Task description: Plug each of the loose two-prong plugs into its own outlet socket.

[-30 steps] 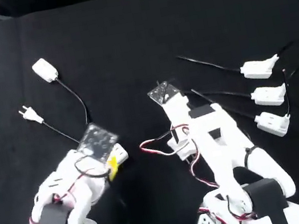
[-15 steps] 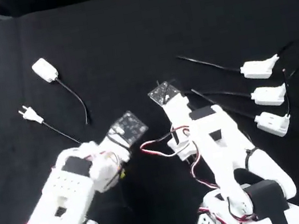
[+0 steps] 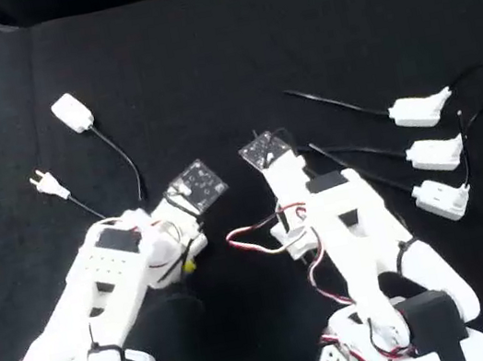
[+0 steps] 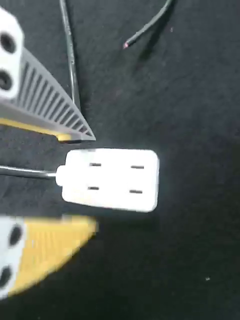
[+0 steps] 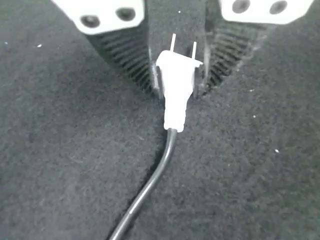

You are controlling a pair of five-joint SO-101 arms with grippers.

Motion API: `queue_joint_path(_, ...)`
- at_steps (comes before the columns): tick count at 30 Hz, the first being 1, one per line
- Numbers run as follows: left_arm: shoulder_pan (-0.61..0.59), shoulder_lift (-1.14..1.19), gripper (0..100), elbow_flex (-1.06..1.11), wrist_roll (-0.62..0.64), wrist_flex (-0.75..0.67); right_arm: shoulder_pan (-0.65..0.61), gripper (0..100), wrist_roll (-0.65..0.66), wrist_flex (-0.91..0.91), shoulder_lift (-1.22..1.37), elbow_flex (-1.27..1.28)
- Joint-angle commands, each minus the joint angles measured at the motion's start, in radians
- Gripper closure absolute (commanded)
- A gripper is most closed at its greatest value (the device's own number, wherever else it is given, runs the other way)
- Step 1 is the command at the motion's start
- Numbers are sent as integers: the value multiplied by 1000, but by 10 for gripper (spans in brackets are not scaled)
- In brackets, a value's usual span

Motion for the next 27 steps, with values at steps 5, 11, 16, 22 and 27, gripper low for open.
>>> queue_joint_path(5, -18, 87, 637, -31, -77, -9, 14, 983, 2, -14, 10, 10)
queue_joint_path(11, -7, 130, 799, -85, -74, -9, 14, 983, 2, -14, 10, 10)
queue_joint_path(16, 67, 133, 978, -137, -72, -8, 15, 984, 2, -14, 10, 8)
queue_joint_path(22, 101, 137, 951, -205, -78, -20, 15, 984, 2, -14, 10, 8)
queue_joint_path(27, 101, 152, 945, -186, -126, -104, 15, 984, 2, -14, 10, 8)
